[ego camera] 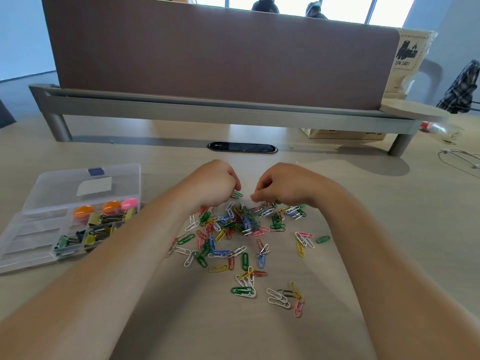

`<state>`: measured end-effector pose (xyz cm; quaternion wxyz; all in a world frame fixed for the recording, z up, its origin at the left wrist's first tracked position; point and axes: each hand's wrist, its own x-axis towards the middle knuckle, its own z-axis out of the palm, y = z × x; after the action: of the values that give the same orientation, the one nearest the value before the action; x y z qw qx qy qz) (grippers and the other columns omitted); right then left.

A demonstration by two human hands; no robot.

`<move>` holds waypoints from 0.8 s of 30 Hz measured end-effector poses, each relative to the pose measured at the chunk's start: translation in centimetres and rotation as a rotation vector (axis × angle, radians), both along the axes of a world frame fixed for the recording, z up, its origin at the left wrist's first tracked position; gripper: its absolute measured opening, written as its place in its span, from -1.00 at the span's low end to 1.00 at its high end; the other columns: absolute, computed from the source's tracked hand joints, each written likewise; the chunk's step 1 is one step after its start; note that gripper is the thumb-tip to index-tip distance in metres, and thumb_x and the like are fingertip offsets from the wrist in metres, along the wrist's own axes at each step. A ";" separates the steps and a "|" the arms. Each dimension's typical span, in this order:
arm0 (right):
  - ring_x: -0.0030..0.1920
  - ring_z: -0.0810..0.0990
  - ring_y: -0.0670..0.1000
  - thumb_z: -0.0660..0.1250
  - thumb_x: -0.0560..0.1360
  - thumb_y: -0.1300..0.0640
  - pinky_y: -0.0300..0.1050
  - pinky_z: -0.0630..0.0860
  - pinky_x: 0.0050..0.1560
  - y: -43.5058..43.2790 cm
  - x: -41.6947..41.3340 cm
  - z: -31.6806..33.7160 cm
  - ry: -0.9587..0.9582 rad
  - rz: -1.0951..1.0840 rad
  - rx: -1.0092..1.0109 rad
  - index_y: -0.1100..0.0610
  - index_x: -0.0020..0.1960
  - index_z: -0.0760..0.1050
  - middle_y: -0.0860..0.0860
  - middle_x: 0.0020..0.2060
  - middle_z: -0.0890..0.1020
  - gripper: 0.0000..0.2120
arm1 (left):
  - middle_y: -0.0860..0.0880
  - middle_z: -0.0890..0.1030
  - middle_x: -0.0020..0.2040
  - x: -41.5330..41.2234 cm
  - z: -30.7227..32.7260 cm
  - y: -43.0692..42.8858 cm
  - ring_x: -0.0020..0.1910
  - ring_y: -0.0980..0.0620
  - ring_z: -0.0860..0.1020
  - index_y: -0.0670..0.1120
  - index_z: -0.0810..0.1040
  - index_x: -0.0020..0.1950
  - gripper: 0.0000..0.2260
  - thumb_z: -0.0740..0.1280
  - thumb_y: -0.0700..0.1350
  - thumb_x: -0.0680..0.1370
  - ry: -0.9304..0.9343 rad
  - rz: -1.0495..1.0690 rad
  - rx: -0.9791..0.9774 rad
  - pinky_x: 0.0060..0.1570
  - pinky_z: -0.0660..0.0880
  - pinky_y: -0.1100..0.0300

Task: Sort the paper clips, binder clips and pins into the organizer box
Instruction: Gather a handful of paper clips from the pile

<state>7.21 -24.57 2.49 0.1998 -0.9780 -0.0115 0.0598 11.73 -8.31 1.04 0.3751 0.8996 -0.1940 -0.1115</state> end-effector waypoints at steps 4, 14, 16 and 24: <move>-0.28 0.52 -0.18 0.36 0.54 0.11 -0.30 0.36 -0.32 -1.5 0.2 0.1 -0.042 -0.095 -0.030 0.14 0.05 0.69 -0.02 -0.15 0.67 -0.82 | -0.06 0.57 -0.29 -0.4 -0.3 -0.4 -0.33 -0.03 0.49 -0.13 0.61 -0.13 -0.77 0.17 -0.31 0.54 0.011 -0.028 0.007 -0.32 0.38 0.21; -0.23 0.61 -0.04 0.31 0.57 0.16 -0.22 0.52 -0.27 -1.1 -0.1 -0.3 0.165 -0.032 -0.065 0.10 0.00 0.68 -0.09 -0.29 0.62 -0.84 | -0.02 0.57 -0.26 -1.5 -1.2 -2.1 -0.37 0.04 0.47 -0.05 0.62 -0.09 -0.74 0.17 -0.29 0.55 -0.039 -0.079 0.109 -0.45 0.31 0.25; -0.34 0.53 -0.14 0.29 0.56 0.23 -0.36 0.40 -0.42 -1.9 0.0 0.2 0.114 -0.075 -0.031 0.08 -0.02 0.68 -0.16 -0.38 0.55 -0.81 | -0.02 0.56 -0.28 -1.7 -1.1 -2.3 -0.40 0.05 0.46 -0.06 0.61 -0.09 -0.74 0.16 -0.30 0.54 -0.044 -0.081 0.086 -0.47 0.30 0.26; -0.39 0.41 -0.07 0.26 0.54 0.25 -0.24 0.36 -0.40 -6.6 -0.1 0.2 0.082 -0.400 0.030 0.17 0.24 0.58 0.01 -0.27 0.52 -0.71 | -0.09 0.62 -0.24 -1.6 -0.3 -3.8 -0.43 0.02 0.46 -0.04 0.57 -0.18 -0.75 0.15 -0.28 0.55 -0.070 -0.087 0.045 -0.47 0.29 0.25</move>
<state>7.10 -31.14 2.70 0.2226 -0.9544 0.1899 0.0584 10.18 -12.08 0.70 0.3425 0.9018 -0.2435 -0.1007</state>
